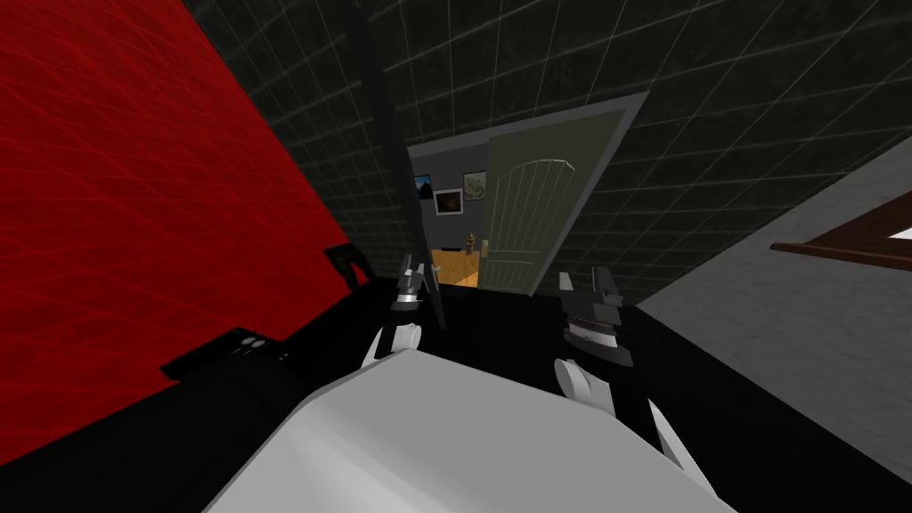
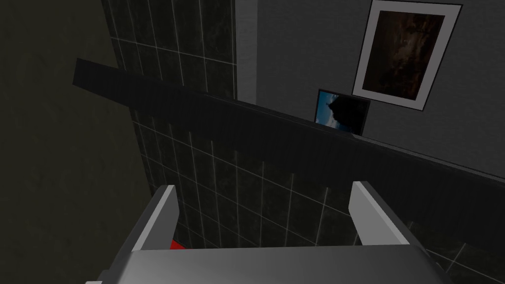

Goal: Pull the door open

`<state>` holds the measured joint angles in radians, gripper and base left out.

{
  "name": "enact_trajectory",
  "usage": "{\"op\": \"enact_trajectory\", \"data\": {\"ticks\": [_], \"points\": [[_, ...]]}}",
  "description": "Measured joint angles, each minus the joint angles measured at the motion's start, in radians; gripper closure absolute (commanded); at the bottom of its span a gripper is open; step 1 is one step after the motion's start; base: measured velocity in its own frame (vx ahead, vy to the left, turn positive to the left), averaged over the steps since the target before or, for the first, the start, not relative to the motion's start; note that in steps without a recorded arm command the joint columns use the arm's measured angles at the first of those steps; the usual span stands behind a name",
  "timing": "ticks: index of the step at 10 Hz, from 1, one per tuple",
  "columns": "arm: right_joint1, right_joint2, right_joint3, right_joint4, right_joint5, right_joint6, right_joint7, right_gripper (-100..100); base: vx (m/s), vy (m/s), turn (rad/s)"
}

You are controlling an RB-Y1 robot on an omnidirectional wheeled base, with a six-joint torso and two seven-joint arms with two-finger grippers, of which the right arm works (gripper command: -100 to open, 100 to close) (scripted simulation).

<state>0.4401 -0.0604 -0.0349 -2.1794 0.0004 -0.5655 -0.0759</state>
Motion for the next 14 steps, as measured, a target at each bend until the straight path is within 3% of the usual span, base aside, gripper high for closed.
{"op": "enact_trajectory", "data": {"ticks": [14], "points": [[-0.169,-0.04,-0.083,0.284,-0.061,0.051,0.098,-100,0.038,-0.05,0.071]]}}
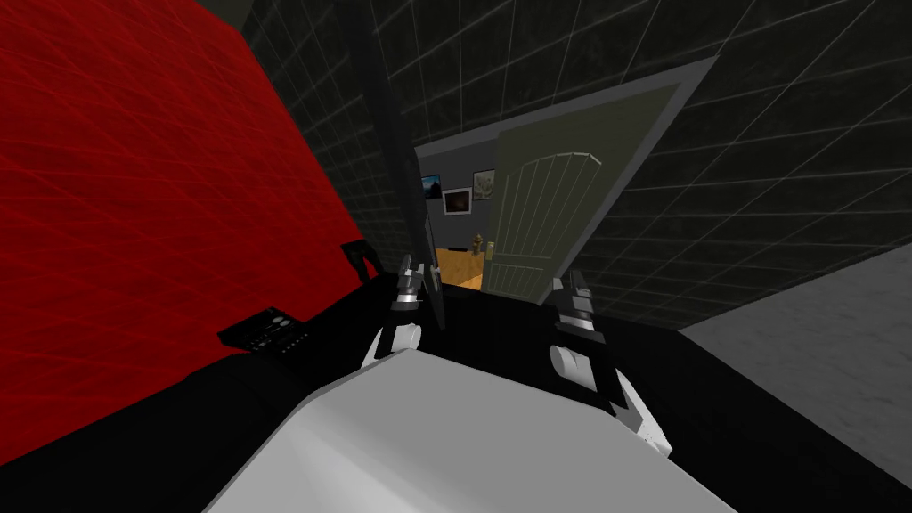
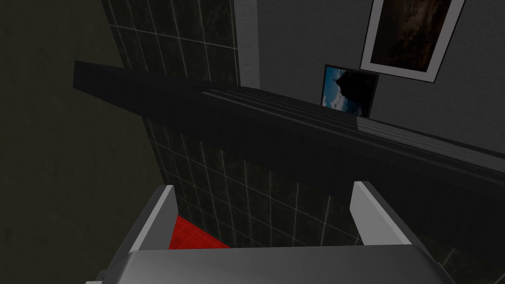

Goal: Pull the door open

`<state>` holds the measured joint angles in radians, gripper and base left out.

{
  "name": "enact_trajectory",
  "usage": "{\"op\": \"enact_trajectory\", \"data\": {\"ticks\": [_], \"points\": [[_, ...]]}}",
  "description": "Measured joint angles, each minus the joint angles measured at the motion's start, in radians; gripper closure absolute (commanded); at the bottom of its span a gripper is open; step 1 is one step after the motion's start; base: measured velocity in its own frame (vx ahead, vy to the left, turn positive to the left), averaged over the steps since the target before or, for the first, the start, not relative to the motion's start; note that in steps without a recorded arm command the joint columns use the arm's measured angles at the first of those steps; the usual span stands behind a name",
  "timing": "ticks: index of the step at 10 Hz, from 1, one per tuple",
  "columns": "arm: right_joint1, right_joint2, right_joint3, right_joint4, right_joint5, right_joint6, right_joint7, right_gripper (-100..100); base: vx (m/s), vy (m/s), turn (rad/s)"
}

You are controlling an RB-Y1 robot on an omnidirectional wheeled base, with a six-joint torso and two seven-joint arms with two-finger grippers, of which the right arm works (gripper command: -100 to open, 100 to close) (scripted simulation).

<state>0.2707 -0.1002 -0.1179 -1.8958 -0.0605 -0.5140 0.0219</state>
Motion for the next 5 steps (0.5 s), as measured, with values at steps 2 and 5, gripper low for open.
{"op": "enact_trajectory", "data": {"ticks": [2,5], "points": [[-0.02,0.0,-0.008,0.039,-0.006,0.003,0.014,-100,0.035,-0.037,0.062],[-0.062,0.001,-0.025,0.109,-0.019,0.013,0.04,-100,0.05,-0.052,0.081]]}}
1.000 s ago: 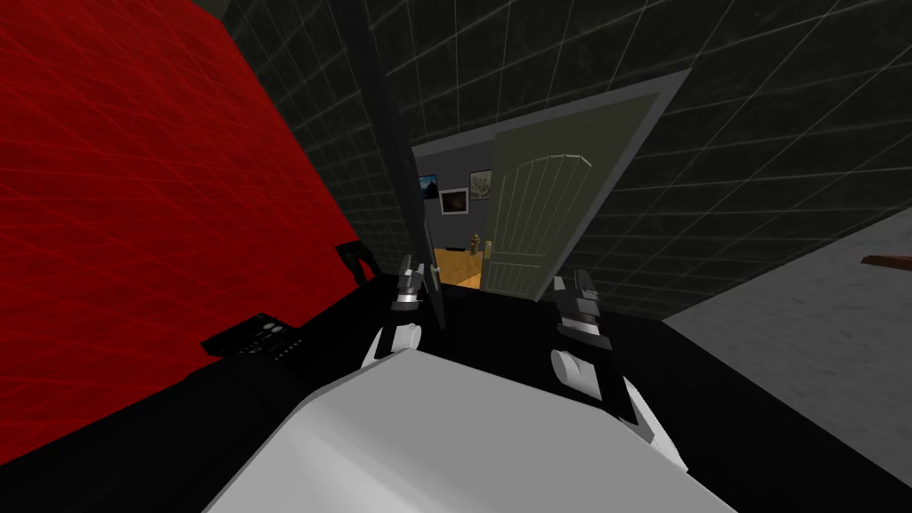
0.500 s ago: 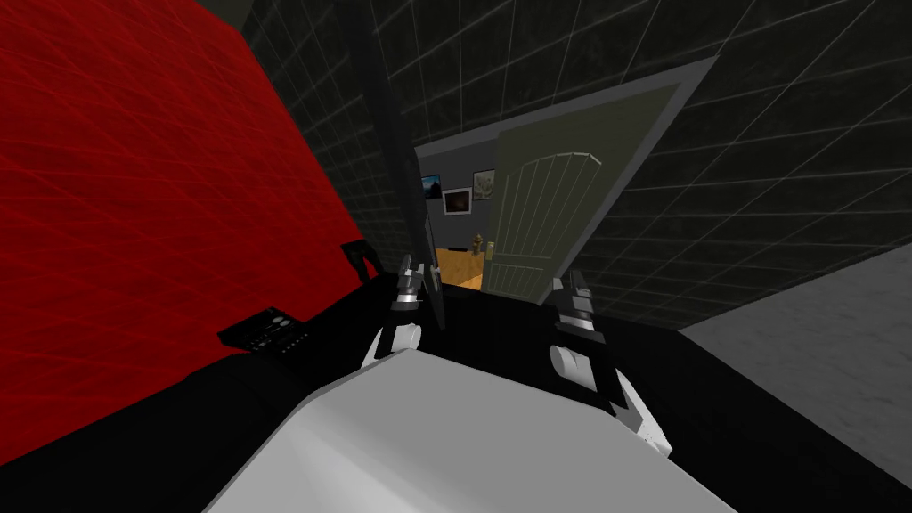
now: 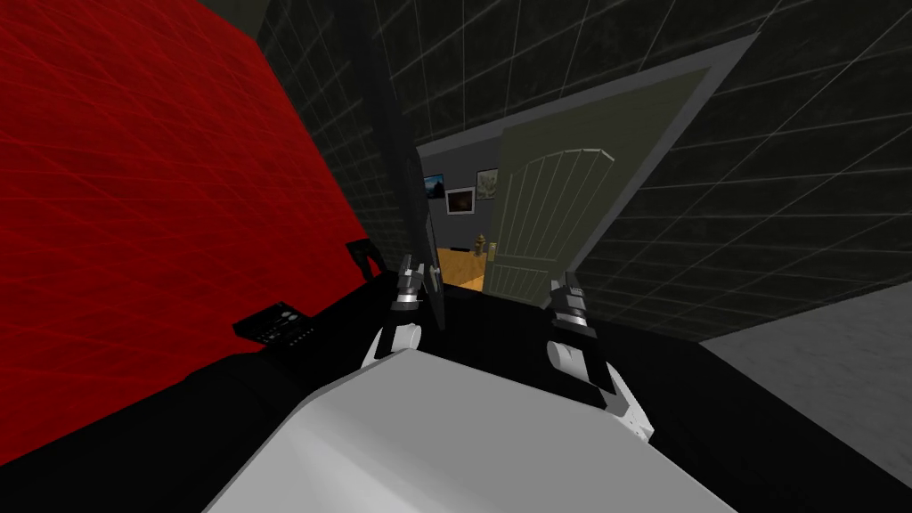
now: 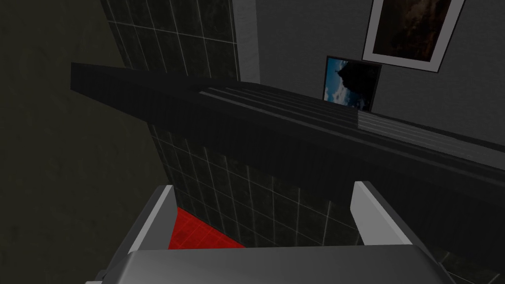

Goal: Pull the door open

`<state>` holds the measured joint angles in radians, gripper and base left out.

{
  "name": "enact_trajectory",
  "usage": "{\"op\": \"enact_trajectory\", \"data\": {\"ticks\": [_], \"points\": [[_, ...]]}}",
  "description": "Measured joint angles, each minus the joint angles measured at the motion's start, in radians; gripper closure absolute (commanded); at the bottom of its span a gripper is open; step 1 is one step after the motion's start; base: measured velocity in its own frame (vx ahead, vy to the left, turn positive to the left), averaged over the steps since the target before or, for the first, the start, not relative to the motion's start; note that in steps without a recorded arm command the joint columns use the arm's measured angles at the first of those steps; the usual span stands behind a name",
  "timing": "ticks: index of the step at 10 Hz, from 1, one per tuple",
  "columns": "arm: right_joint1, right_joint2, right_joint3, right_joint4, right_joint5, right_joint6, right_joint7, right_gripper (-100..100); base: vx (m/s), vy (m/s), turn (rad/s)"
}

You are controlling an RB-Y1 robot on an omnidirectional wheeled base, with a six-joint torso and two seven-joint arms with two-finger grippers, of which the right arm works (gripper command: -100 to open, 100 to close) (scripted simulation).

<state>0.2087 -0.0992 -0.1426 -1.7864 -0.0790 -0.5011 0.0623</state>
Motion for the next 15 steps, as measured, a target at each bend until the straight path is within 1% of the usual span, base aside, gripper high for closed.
{"op": "enact_trajectory", "data": {"ticks": [5,6,9,11,13,14,15], "points": [[-0.061,-0.003,-0.028,0.095,-0.02,0.018,0.031,-100,0.039,-0.037,0.06],[-0.07,0.001,-0.031,0.11,-0.022,0.022,0.04,-100,0.042,-0.033,0.06],[-0.097,0.003,-0.045,0.158,-0.033,0.033,0.059,-100,0.05,-0.035,0.058],[-0.125,0.002,-0.057,0.202,-0.041,0.038,0.07,-100,0.04,-0.033,0.056],[-0.142,0.005,-0.066,0.234,-0.048,0.044,0.083,-100,0.053,-0.031,0.06],[-0.155,0.009,-0.071,0.255,-0.051,0.046,0.091,-100,0.059,-0.029,0.055],[-0.168,0.008,-0.076,0.276,-0.055,0.049,0.096,-100,0.061,-0.027,0.051]]}}
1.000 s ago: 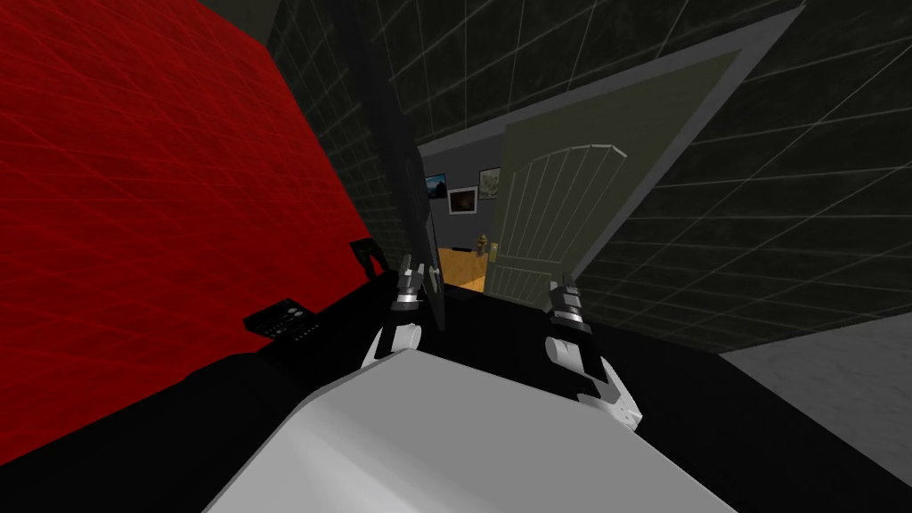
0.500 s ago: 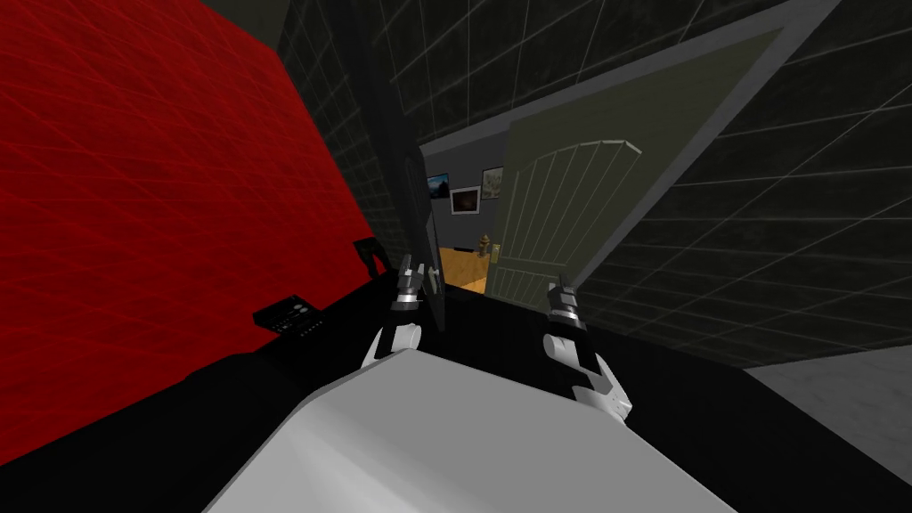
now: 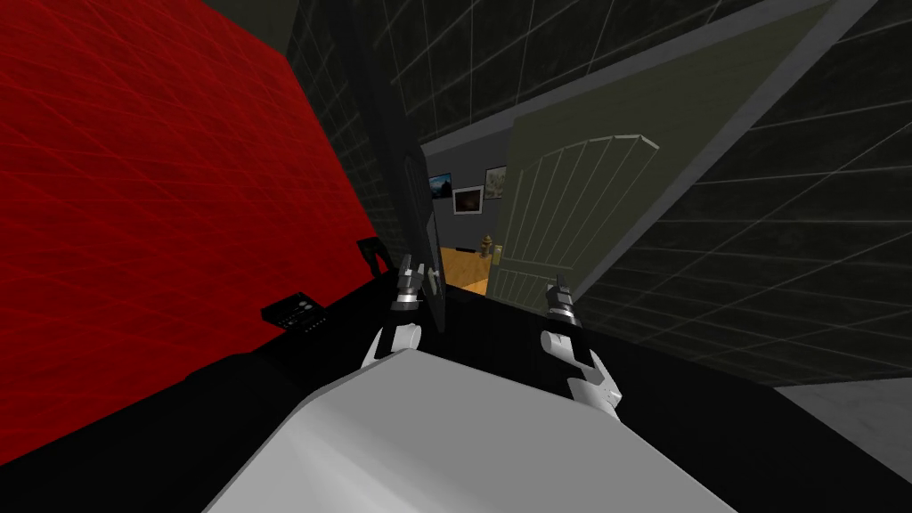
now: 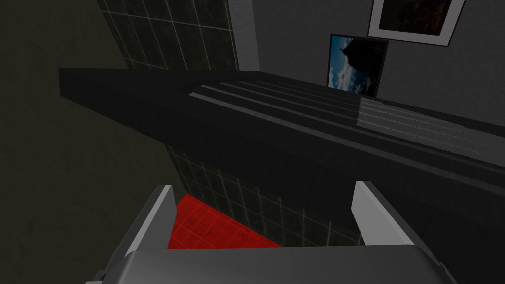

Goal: Pull the door open

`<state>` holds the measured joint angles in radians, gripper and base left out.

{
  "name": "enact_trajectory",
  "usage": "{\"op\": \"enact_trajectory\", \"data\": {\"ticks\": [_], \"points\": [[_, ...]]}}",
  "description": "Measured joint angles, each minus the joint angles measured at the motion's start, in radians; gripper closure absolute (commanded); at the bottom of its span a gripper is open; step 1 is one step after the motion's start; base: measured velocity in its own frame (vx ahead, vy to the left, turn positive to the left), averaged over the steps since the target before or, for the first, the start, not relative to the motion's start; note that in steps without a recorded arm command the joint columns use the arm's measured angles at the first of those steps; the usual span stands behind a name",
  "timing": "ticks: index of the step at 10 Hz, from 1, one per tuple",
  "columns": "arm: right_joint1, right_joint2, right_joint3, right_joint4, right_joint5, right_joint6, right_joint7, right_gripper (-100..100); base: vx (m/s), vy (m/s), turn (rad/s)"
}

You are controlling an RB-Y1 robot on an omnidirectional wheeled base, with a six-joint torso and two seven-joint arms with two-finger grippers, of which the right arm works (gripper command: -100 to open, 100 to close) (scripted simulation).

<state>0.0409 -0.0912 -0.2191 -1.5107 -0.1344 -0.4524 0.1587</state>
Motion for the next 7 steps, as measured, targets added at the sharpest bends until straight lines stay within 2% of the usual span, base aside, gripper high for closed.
{"op": "enact_trajectory", "data": {"ticks": [2,7], "points": [[-0.027,0.0,-0.014,0.047,-0.011,0.007,0.012,-100,0.082,-0.034,0.095],[-0.1,0.021,-0.047,0.167,-0.034,0.03,0.058,-100,0.092,-0.029,0.07]]}}
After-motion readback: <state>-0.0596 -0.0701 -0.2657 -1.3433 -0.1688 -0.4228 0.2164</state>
